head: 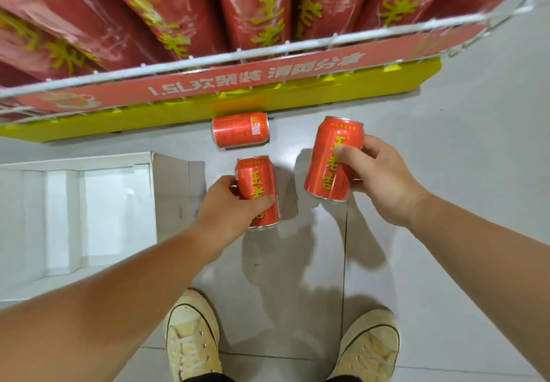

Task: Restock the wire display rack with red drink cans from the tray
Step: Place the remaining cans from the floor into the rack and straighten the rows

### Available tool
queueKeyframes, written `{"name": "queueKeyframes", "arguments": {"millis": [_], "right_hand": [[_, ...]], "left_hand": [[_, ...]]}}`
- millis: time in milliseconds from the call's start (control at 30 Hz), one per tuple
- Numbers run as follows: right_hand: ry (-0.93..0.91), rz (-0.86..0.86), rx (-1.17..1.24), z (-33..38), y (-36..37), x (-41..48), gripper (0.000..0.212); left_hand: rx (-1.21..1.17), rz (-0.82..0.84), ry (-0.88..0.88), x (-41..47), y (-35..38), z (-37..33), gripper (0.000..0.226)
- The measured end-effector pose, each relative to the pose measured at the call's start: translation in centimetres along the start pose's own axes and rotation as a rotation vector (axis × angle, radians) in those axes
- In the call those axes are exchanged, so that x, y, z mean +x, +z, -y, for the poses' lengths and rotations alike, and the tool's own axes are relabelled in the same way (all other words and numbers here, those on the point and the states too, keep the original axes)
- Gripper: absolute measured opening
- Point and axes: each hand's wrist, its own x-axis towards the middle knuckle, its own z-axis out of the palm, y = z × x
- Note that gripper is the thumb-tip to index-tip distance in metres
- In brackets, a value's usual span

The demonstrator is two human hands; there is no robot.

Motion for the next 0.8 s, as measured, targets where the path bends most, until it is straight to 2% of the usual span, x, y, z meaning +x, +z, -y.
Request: {"name": "queueKeyframes", "arguments": {"millis": [100, 233, 300, 333, 400, 800], "right_hand": [[-0.048, 0.031, -0.001, 3.3, -0.1, -3.6, 0.008], [-0.102, 0.068, 0.04, 9.7, -0.1, -9.6, 0.026], [-0.13, 0.067, 0.076, 13.3, -0.3, -12.7, 0.016], [-0.144, 0.059, 0.085, 15.3, -0.2, -14.4, 0.011], [-0.181, 0.035, 0.106, 19.6, -0.1, -17.8, 0.014], [-0.457, -0.028, 0.207, 46.9, 2.2, -41.3, 0.021]], "left_hand": [[0.023, -0.001, 0.079, -3.5, -2.6, -3.6, 0.048], [0.032, 0.018, 0.167, -9.4, -6.6, -9.7, 0.045], [0.016, 0.031, 0.212, -12.7, -8.6, -13.2, 0.044], [0.011, 0.03, 0.241, -14.4, -9.8, -15.0, 0.041], [0.007, 0.024, 0.295, -18.2, -12.2, -18.8, 0.037], [-0.028, -0.045, 0.602, -44.3, -29.1, -40.6, 0.041]]}}
